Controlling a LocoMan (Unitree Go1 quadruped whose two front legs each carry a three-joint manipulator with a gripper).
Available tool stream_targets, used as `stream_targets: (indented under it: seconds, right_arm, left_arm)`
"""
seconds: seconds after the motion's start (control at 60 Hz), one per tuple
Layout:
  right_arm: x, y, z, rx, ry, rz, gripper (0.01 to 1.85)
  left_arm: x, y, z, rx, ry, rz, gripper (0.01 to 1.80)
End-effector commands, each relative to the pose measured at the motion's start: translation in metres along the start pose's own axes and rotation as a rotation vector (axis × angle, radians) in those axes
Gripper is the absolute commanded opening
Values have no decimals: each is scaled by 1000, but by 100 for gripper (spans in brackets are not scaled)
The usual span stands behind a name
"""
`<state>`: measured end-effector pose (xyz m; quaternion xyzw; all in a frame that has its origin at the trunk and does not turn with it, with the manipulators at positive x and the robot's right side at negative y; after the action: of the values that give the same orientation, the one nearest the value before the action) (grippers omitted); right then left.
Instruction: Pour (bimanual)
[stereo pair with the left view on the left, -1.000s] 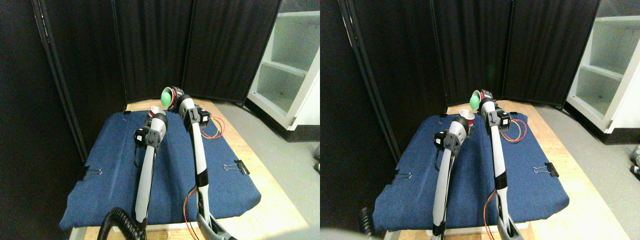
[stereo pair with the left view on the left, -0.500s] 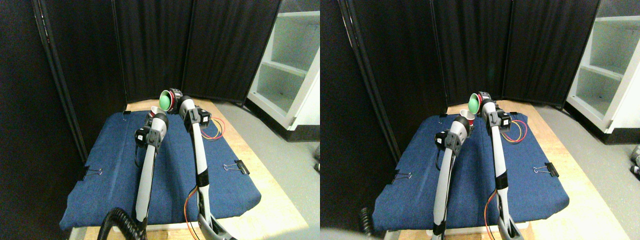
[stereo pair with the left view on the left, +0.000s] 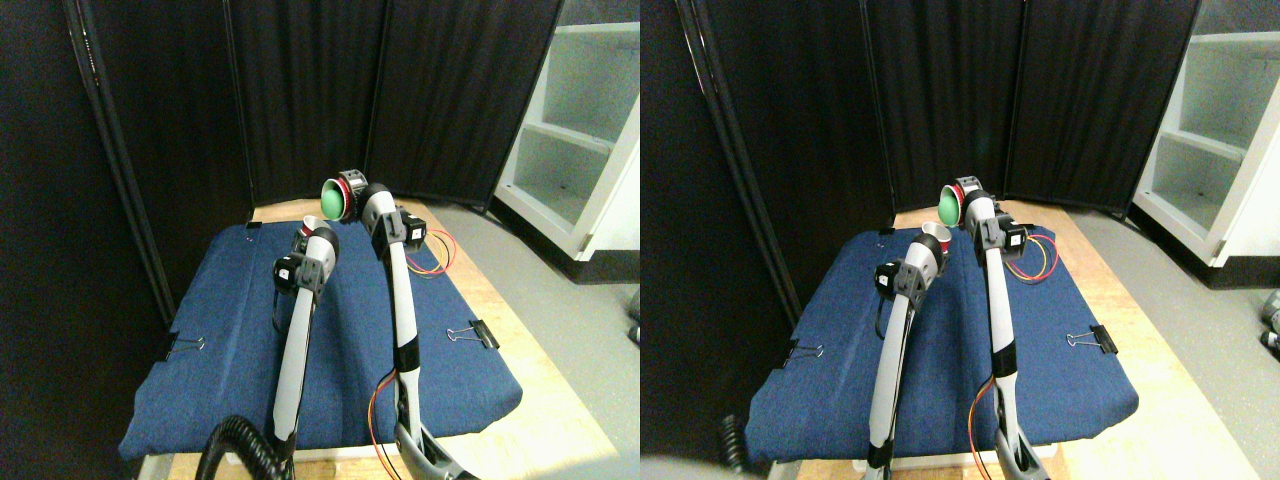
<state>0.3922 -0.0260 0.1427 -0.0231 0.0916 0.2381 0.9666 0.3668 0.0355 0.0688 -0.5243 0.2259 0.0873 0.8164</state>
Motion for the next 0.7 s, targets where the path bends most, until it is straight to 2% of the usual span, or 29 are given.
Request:
stream_targets:
  seconds: [0.017, 0.1, 0.383, 0.6, 0.7]
  right_arm:
    - [0, 1, 3, -100, -15, 16, 1]
    - [-2, 4, 2, -154, -10, 11, 1]
    - [-5, 3, 2, -171, -12, 13, 1]
    - [-7, 2, 2, -175, -7, -20, 1]
    - [-7, -2, 1, -126, -18, -50, 1]
  left_arm:
    - [-1, -9, -1, -14, -8, -47, 1]
    - [-2, -9, -2, -14, -9, -47, 1]
    - [-7, -8, -3, -20, -2, -46, 1]
    - [-11, -8, -3, -20, -9, -50, 1]
    - [-12, -8, -3, -16, 3, -57, 1]
